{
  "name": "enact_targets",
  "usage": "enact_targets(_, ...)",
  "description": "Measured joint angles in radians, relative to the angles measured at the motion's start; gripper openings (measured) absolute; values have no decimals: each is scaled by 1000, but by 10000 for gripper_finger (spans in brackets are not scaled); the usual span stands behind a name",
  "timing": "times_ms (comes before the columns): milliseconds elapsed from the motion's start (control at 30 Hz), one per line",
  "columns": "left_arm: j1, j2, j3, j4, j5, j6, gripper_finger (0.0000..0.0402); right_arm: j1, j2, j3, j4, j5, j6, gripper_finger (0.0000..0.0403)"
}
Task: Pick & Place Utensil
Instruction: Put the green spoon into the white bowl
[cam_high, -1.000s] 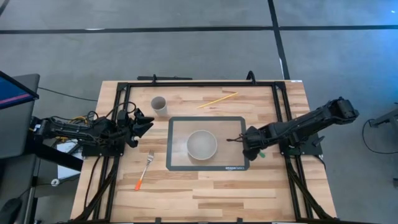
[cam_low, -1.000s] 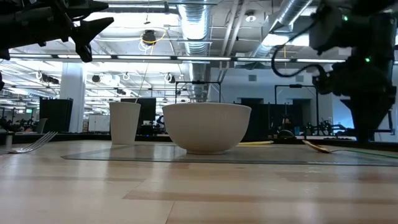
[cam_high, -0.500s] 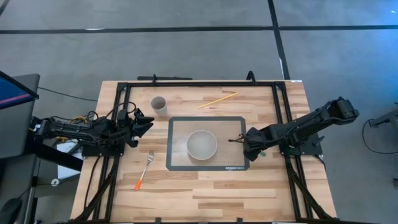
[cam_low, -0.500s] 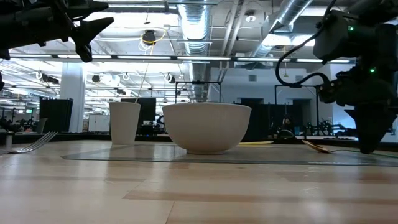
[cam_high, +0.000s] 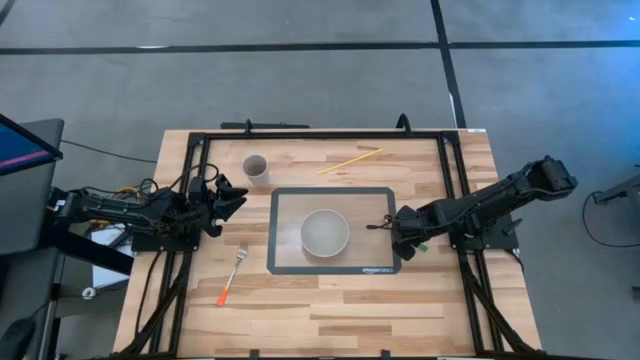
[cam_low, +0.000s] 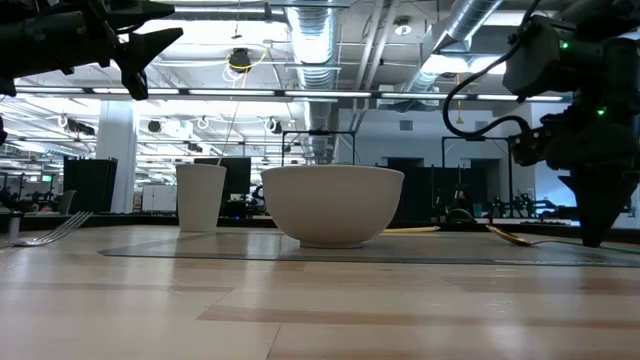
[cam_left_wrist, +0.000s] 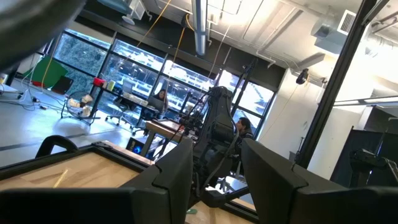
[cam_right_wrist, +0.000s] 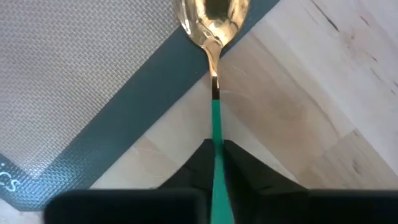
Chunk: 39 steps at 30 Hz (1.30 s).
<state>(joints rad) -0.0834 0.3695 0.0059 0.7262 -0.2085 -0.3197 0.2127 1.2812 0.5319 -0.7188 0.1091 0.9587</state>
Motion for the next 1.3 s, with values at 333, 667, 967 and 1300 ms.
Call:
enact_targets(333,0,0,0,0,0,0,140,0,102,9,25,14,-34,41)
enact_targets(667,0,0,0,0,0,0,140,-17,85,7,36,11,-34,60)
enact_targets(967,0,0,0,0,0,0,140,-25,89,43,17,16,-104,15)
enact_targets(1300,0,0,0,1,-30,-10,140,-26,88,314,-47,59,-251,3)
